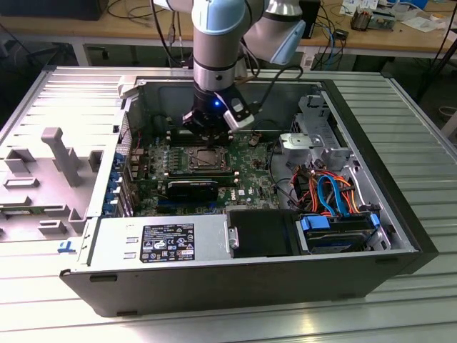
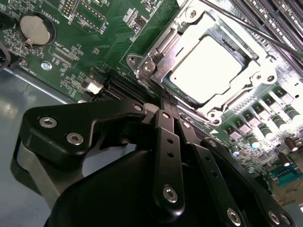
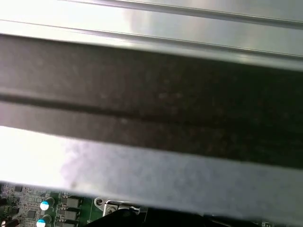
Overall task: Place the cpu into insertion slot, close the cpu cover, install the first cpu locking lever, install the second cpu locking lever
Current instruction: 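Install the first cpu locking lever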
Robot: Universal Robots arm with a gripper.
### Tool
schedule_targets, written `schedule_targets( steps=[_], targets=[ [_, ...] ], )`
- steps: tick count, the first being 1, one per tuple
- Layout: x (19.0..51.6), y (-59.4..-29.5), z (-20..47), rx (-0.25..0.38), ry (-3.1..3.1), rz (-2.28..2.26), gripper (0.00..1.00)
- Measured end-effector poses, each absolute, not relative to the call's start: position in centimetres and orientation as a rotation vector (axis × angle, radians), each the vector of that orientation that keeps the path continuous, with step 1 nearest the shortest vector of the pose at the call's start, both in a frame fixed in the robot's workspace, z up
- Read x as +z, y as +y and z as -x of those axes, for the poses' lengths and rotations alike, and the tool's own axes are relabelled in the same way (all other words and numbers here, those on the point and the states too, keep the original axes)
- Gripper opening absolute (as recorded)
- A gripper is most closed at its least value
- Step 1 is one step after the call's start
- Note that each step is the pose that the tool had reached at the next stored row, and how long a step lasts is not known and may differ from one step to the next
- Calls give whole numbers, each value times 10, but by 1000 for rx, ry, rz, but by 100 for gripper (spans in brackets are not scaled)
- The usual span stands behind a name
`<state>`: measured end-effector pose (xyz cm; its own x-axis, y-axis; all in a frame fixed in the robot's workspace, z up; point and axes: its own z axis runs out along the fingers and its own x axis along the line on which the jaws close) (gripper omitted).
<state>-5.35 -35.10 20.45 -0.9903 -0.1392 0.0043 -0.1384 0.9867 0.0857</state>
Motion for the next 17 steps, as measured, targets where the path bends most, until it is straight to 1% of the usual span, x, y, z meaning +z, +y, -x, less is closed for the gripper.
schedule_targets(
  steps=[17],
  targets=[
    [205, -349, 41, -133, -3117, -221, 11]
  ],
)
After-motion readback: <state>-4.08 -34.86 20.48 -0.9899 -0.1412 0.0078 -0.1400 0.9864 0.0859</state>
